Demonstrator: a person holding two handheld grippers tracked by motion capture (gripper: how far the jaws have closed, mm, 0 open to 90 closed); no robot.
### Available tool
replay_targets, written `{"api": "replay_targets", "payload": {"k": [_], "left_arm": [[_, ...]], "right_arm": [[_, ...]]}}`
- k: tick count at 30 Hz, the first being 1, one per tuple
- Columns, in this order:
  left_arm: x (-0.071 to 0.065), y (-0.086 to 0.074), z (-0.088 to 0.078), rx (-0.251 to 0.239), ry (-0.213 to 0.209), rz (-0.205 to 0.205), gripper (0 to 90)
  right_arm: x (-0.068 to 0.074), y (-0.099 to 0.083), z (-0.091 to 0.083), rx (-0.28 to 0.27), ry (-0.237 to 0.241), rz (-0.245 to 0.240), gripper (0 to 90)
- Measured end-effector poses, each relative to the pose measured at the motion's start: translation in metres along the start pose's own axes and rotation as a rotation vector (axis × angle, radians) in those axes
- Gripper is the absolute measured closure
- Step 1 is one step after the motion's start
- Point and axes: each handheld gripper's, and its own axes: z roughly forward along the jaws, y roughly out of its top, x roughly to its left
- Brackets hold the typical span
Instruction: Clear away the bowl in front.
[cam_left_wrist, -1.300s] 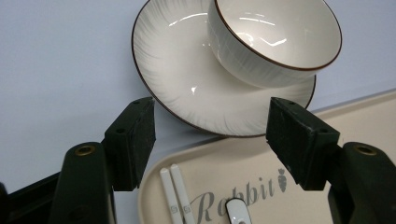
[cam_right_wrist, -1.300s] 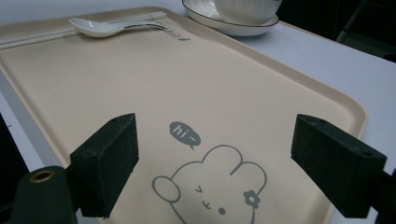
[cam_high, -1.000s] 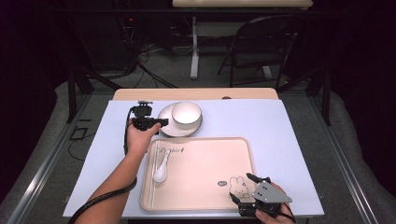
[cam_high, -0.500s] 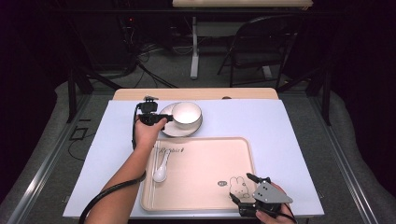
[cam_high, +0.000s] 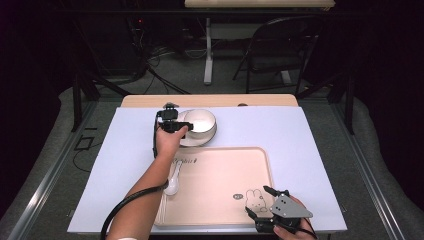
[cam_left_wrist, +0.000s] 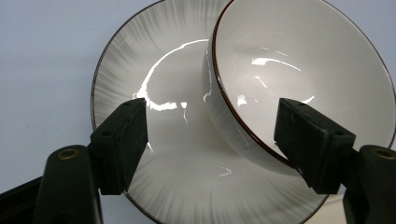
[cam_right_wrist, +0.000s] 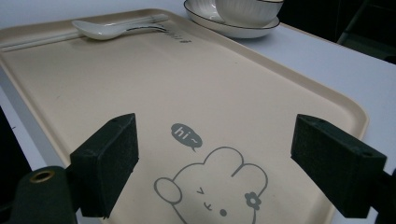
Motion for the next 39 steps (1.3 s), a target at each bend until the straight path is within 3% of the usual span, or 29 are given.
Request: {"api": "replay_targets", "payload": {"k": [13,18,24,32,39], "left_arm": [[-0.002,0.000,0.021,0.039,0.022,-0.008,28.0],[-0.002,0.001,0.027,0.028,0.019,-0.025,31.6],[-0.006,0.002,0.032,0.039,0.024,-0.007,34.8],[-0.008,0.003,0.035,0.025,-0.006,-0.023,54.2],[-0.006,0.004,0.035,0.024,-0.025,-0.051,63.7]], "right_arm": [[0.000,0.000,0.000,0.000,0.002,0.000,14.4],[0.000,0.000,-0.001,0.000,0.001,0.003,14.4],[0.000,0.000,-0.001,0.000,0.003,0.001,14.4],[0.000,0.000,-0.001,-0.001,0.004,0.002,14.4],[0.000,0.000,-0.001,-0.002,0.006,0.001,14.4]]}}
